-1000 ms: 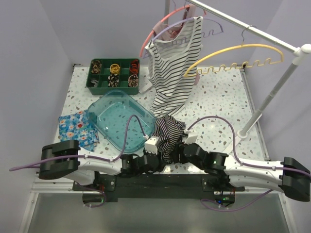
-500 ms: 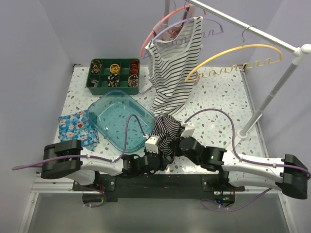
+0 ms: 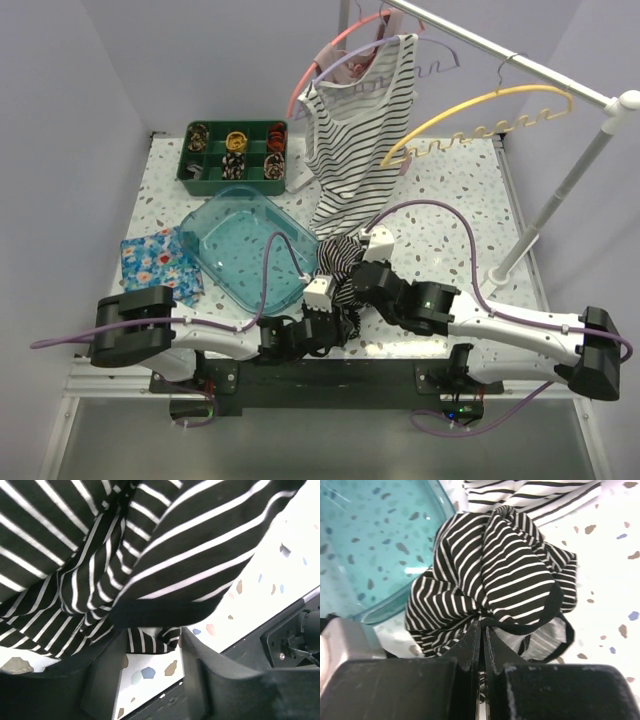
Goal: Place the tank top on the hanger
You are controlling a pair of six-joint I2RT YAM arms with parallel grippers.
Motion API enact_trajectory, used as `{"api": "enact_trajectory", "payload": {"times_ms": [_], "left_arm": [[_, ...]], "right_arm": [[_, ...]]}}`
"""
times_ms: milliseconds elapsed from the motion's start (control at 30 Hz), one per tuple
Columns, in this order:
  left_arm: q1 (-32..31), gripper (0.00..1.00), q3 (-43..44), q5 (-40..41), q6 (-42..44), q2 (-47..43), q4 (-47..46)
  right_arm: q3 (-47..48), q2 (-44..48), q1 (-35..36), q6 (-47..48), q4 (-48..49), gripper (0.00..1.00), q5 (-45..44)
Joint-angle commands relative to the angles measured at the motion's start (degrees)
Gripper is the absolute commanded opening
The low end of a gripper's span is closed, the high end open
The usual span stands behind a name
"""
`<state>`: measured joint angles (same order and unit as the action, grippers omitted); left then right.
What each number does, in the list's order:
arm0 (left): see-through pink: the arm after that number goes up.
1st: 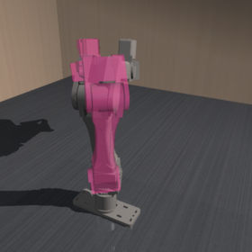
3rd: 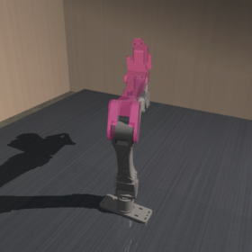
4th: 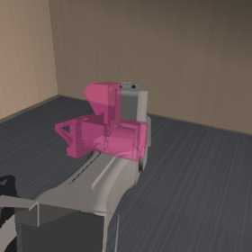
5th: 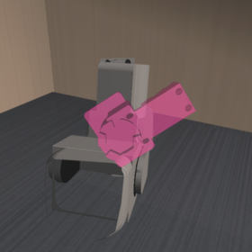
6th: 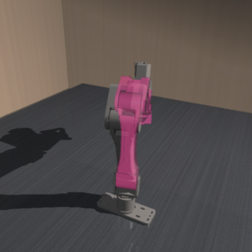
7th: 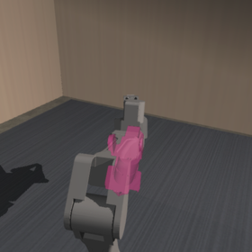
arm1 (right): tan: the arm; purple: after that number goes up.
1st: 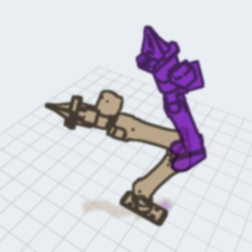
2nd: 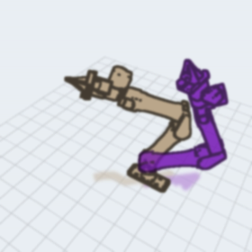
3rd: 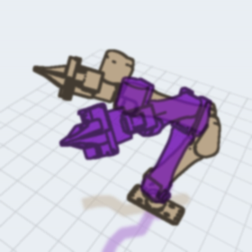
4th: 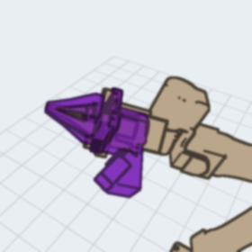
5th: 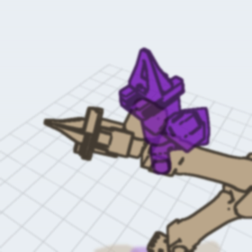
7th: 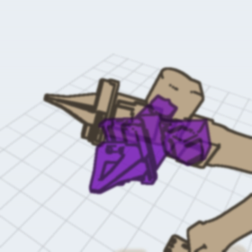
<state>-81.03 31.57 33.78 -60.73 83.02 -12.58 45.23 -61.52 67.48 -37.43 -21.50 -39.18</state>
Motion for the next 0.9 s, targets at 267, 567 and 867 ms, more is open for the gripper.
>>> {"api": "enact_trajectory", "payload": {"times_ms": [267,567,867], "left_arm": [[-0.61,0.65,4.28,1.64,0.0,4.16,3.17],[-0.53,0.19,5.34,2.78,-0.27,6.37,5.11],[-0.53,0.0,9.99,12.87,9.83,-15.32,19.76]], "right_arm": [[7.76,0.35,0.1,2.89,-4.78,0.0,-6.44],[9.26,1.66,0.1,3.24,-7.32,0.0,-8.54],[19.35,8.07,0.02,7.28,-15.94,0.0,-14.69]]}}
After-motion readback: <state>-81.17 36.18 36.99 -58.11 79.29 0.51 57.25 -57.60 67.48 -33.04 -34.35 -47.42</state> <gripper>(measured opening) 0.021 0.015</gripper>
